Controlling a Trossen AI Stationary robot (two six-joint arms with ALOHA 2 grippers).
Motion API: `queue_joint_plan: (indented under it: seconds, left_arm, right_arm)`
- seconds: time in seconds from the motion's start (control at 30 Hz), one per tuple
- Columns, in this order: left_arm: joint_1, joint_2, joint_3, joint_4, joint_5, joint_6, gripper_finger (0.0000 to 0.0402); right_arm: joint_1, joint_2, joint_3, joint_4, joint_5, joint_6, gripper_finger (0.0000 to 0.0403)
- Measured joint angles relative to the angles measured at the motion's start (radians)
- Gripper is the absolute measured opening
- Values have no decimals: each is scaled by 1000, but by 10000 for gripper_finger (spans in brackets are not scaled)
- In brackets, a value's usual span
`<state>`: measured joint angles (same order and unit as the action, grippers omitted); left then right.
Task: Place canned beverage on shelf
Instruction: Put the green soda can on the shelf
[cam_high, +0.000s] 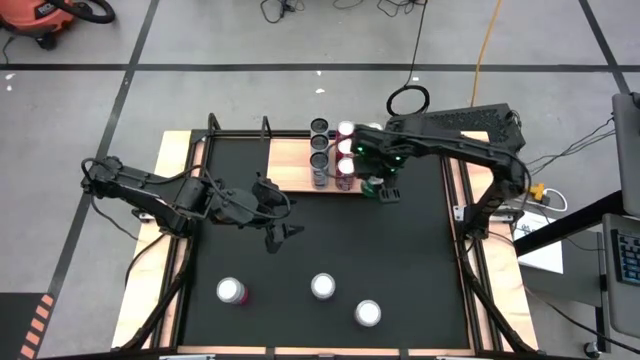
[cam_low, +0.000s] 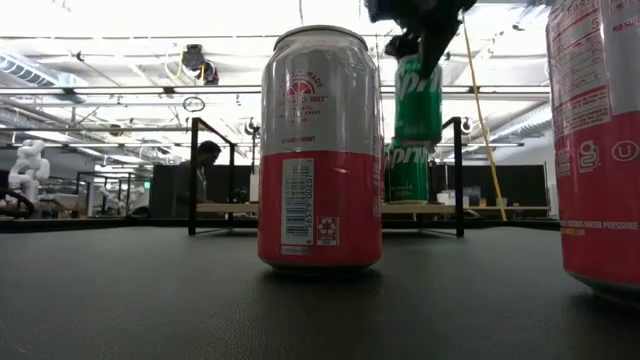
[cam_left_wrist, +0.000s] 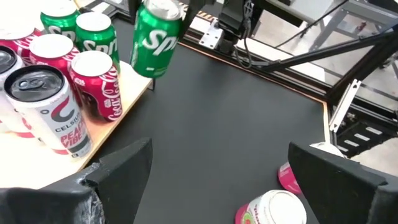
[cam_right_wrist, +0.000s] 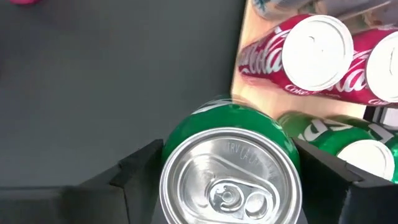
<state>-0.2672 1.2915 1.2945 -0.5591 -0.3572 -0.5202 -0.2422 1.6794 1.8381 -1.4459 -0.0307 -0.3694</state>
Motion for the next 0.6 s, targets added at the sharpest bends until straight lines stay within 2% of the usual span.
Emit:
queue_joint_plan:
  seconds: [0.3, 0.6]
  left_arm:
    - [-1, 0, 0, -1, -23, -50, 374]
    - [-1, 0, 0, 1, -33, -51, 374]
  right_arm:
    - [-38, 76, -2, 9, -5, 25, 272]
    - [-98, 2, -117, 86, -25, -17, 272]
